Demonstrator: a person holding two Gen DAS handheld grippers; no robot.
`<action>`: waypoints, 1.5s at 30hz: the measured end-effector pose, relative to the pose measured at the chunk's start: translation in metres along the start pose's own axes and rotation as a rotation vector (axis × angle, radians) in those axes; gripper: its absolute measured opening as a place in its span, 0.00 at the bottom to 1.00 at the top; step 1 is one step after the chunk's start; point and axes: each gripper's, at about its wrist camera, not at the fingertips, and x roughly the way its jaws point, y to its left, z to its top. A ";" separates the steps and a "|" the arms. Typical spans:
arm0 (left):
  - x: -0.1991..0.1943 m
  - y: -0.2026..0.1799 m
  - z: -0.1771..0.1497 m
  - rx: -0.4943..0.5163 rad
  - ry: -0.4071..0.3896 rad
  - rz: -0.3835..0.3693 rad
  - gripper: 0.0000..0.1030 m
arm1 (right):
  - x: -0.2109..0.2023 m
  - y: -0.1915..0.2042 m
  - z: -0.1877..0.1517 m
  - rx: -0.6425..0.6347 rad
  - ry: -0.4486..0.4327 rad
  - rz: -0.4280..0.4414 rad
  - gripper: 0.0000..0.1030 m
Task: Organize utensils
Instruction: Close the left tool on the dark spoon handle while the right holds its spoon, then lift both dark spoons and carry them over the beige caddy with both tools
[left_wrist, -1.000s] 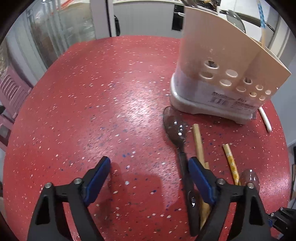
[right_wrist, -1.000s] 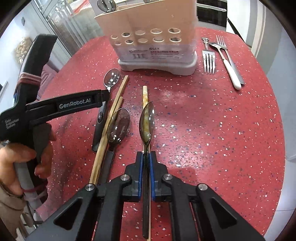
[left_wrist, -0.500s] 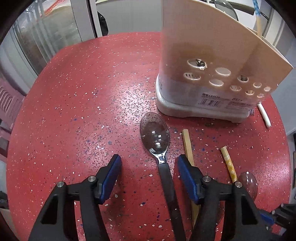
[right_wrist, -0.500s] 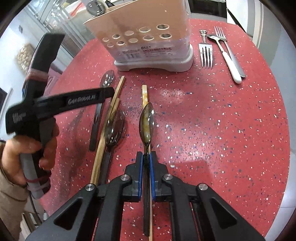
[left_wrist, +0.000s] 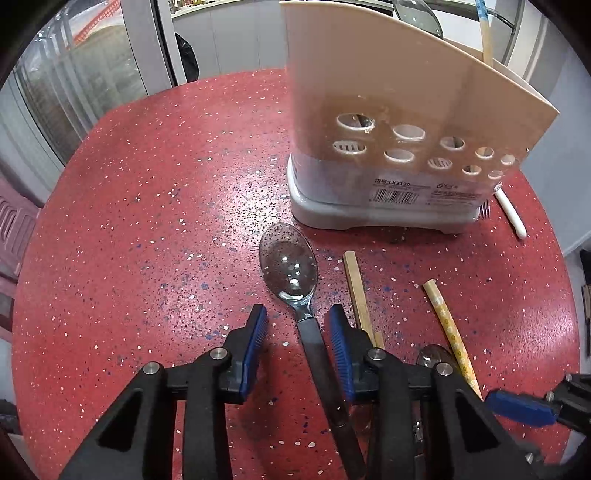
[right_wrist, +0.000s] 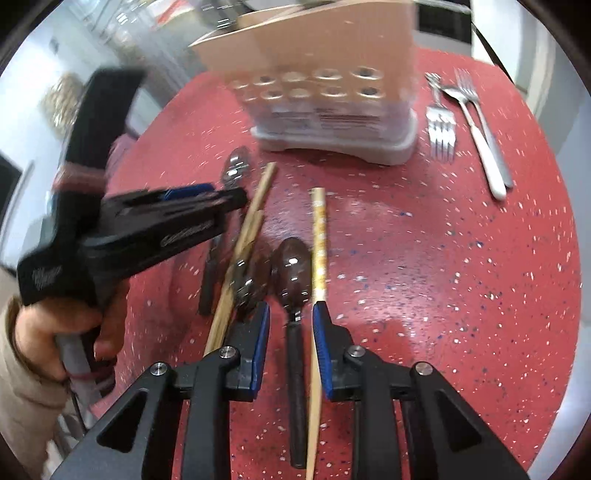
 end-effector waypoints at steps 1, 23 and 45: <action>0.000 0.001 0.000 0.001 0.000 -0.001 0.50 | 0.001 0.006 -0.001 -0.021 -0.004 -0.004 0.26; -0.013 0.047 -0.025 -0.072 -0.048 -0.058 0.34 | 0.042 0.037 0.012 -0.020 0.001 -0.012 0.04; -0.067 0.075 -0.069 -0.151 -0.159 -0.103 0.34 | 0.065 0.076 0.025 -0.098 0.052 -0.054 0.12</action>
